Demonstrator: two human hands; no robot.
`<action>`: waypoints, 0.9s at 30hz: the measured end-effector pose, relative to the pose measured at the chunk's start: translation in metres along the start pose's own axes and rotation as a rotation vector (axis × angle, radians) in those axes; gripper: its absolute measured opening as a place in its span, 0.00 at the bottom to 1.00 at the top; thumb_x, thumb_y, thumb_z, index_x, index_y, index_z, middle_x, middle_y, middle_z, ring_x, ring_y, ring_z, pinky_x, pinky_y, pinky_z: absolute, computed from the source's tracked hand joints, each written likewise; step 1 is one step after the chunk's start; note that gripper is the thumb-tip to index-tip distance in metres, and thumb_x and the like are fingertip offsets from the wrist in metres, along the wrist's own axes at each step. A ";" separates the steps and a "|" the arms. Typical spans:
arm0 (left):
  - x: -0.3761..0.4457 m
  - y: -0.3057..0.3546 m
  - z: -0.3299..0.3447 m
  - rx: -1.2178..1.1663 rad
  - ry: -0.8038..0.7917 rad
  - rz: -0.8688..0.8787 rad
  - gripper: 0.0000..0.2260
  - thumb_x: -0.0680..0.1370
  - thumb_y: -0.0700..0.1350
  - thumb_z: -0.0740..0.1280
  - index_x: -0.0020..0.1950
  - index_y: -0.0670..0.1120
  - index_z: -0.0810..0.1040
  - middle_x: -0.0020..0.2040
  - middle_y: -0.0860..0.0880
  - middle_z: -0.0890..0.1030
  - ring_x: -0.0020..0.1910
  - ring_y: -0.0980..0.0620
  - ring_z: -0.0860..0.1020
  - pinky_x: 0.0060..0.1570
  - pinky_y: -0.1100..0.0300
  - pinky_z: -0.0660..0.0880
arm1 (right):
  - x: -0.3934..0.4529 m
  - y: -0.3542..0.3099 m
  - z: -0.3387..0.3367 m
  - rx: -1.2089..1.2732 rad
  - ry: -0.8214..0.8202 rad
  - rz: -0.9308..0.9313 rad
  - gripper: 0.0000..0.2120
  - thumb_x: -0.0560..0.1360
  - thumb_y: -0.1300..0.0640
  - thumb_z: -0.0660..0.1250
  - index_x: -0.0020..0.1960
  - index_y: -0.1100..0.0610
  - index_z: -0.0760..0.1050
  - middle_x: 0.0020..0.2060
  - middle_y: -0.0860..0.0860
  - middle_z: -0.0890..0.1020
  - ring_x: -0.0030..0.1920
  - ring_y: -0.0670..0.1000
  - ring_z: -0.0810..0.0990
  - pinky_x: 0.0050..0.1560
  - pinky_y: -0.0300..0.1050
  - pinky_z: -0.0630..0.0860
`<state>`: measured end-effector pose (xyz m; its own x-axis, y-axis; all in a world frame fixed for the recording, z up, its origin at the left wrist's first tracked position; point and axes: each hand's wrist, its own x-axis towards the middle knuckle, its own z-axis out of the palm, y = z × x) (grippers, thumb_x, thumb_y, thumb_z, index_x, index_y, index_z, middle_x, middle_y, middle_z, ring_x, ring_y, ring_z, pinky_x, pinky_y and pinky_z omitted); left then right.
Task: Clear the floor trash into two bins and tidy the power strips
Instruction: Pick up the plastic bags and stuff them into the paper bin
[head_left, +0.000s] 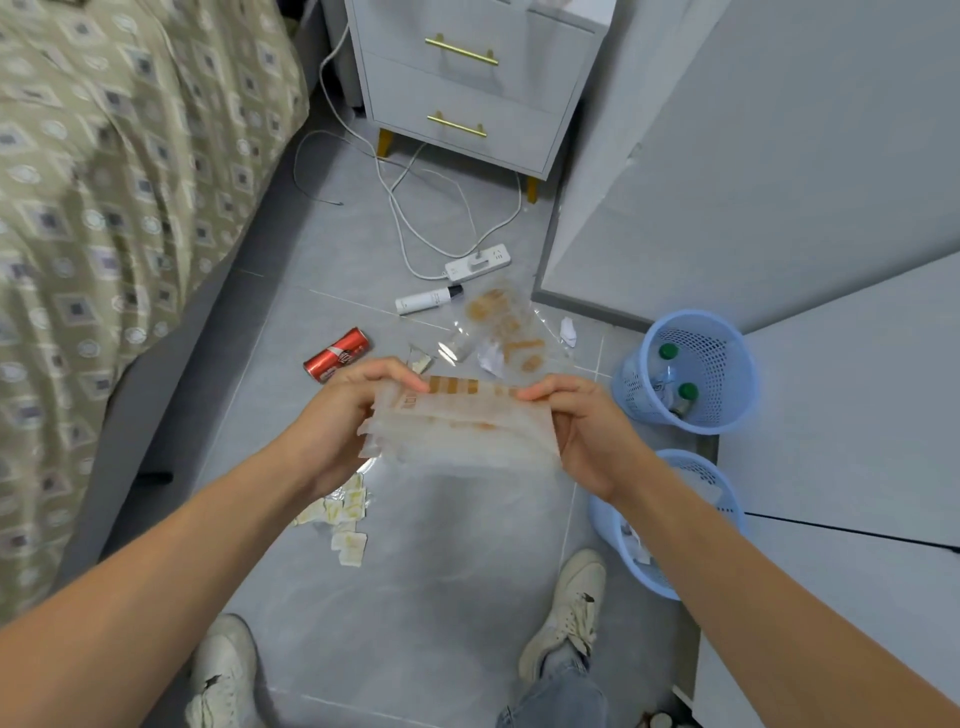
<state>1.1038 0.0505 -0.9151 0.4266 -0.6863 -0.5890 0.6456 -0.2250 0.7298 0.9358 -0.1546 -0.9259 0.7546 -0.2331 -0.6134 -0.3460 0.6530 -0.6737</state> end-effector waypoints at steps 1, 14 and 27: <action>0.000 0.000 -0.001 -0.004 0.001 -0.009 0.12 0.69 0.35 0.62 0.39 0.44 0.85 0.39 0.44 0.82 0.33 0.47 0.80 0.30 0.61 0.77 | -0.003 -0.001 -0.003 0.013 -0.017 0.006 0.20 0.75 0.69 0.56 0.41 0.59 0.86 0.48 0.59 0.88 0.45 0.55 0.87 0.46 0.47 0.83; 0.015 -0.005 0.037 0.439 0.046 0.070 0.12 0.74 0.32 0.75 0.54 0.44 0.84 0.37 0.44 0.84 0.34 0.47 0.78 0.33 0.57 0.76 | -0.031 0.014 -0.035 -0.310 0.242 -0.097 0.12 0.71 0.67 0.78 0.52 0.59 0.84 0.47 0.56 0.88 0.47 0.55 0.87 0.44 0.52 0.85; 0.053 -0.126 0.165 0.638 -0.075 -0.019 0.17 0.72 0.36 0.78 0.57 0.45 0.78 0.44 0.37 0.78 0.41 0.47 0.78 0.42 0.53 0.78 | -0.118 0.111 -0.164 -0.104 0.637 -0.050 0.09 0.74 0.69 0.74 0.46 0.56 0.82 0.42 0.53 0.87 0.45 0.53 0.87 0.43 0.49 0.85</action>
<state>0.9409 -0.0714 -0.9808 0.3582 -0.7198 -0.5946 0.1388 -0.5887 0.7963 0.7168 -0.1732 -0.9960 0.3035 -0.6643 -0.6831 -0.3955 0.5644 -0.7246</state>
